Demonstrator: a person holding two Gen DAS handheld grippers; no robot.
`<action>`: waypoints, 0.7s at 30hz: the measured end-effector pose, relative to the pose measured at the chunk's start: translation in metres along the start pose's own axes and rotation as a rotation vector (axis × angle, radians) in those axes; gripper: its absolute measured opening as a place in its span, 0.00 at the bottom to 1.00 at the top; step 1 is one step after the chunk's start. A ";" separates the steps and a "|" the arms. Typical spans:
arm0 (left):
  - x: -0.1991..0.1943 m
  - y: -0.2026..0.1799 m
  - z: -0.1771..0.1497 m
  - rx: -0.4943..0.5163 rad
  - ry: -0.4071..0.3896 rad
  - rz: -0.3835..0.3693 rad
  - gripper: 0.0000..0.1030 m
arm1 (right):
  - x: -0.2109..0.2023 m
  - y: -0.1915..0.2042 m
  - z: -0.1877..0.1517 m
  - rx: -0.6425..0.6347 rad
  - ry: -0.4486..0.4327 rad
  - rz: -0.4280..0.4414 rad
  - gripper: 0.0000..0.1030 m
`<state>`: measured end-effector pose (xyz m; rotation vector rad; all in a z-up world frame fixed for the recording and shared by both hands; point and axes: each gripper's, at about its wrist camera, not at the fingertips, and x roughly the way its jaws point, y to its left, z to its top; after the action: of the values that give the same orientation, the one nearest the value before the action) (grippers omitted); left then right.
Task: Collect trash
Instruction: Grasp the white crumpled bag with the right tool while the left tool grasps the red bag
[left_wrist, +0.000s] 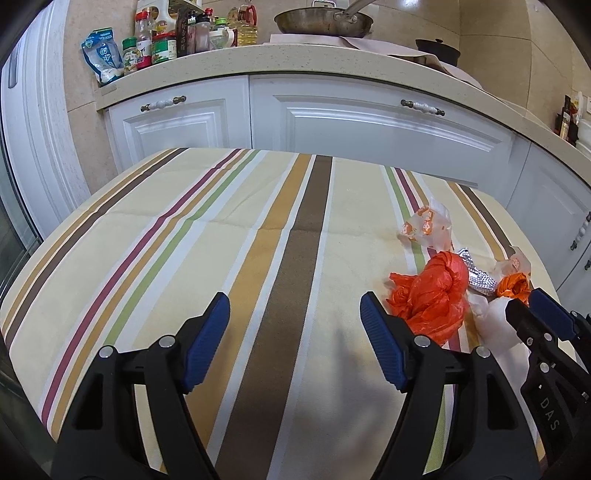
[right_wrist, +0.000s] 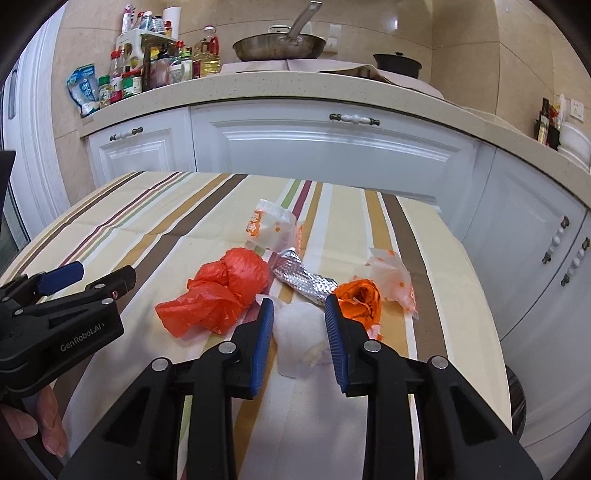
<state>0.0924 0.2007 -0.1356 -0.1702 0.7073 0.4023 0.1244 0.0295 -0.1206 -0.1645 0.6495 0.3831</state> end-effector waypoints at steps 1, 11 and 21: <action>0.001 -0.001 -0.001 0.000 0.003 0.000 0.69 | 0.000 -0.002 0.000 0.006 -0.001 -0.002 0.40; 0.001 -0.003 -0.003 0.004 0.011 0.000 0.69 | 0.005 -0.004 -0.002 0.009 0.034 0.008 0.40; -0.004 -0.009 -0.004 0.008 0.013 -0.021 0.69 | -0.008 -0.002 -0.006 0.002 0.006 0.057 0.07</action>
<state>0.0913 0.1908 -0.1359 -0.1729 0.7194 0.3791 0.1162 0.0233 -0.1201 -0.1455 0.6619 0.4369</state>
